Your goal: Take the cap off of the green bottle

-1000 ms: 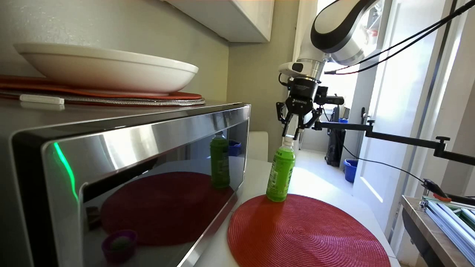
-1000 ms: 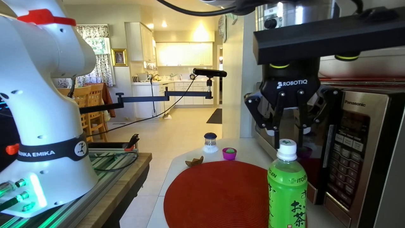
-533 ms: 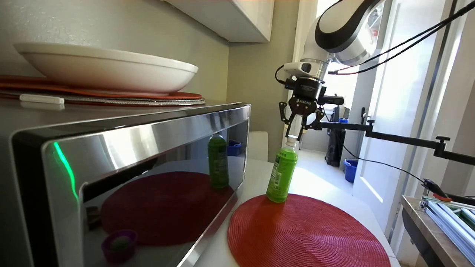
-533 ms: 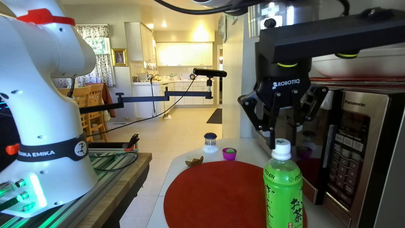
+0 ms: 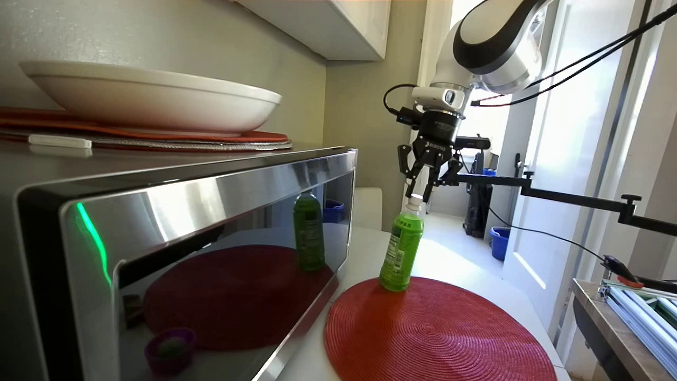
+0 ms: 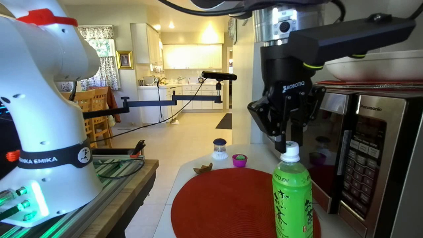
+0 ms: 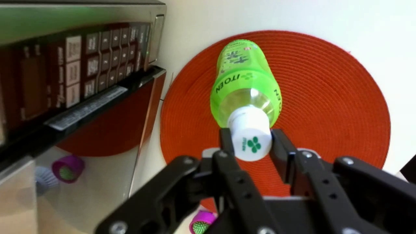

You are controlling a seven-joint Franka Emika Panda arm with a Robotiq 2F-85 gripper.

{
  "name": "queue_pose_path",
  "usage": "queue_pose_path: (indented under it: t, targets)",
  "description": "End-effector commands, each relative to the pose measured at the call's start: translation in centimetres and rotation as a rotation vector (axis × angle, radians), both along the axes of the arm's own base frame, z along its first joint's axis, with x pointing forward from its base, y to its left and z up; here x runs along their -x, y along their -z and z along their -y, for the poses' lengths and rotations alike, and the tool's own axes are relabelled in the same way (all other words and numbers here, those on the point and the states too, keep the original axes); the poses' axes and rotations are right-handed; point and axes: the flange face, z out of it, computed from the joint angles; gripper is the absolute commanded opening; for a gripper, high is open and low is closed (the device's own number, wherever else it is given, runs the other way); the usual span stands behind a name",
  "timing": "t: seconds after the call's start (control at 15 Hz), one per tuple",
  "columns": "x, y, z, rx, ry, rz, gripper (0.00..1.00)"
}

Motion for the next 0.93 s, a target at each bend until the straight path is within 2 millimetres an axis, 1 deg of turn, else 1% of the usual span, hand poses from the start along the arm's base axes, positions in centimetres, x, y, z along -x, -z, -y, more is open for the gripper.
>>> queue_pose_path:
  t: [0.0, 0.27, 0.53, 0.73, 0.87]
  targets:
    - [0.1, -0.6, -0.3, -0.004, -0.085, 0.048, 0.09]
    - [-0.5, -1.9, -0.5, 0.003, -0.118, 0.080, 0.09]
    - [-0.8, -2.7, -0.3, 0.015, -0.101, 0.098, 0.09]
    - [-0.7, -3.0, -0.2, 0.031, -0.040, 0.102, 0.09]
    - [-0.7, -3.7, 0.2, 0.073, 0.036, 0.126, 0.09]
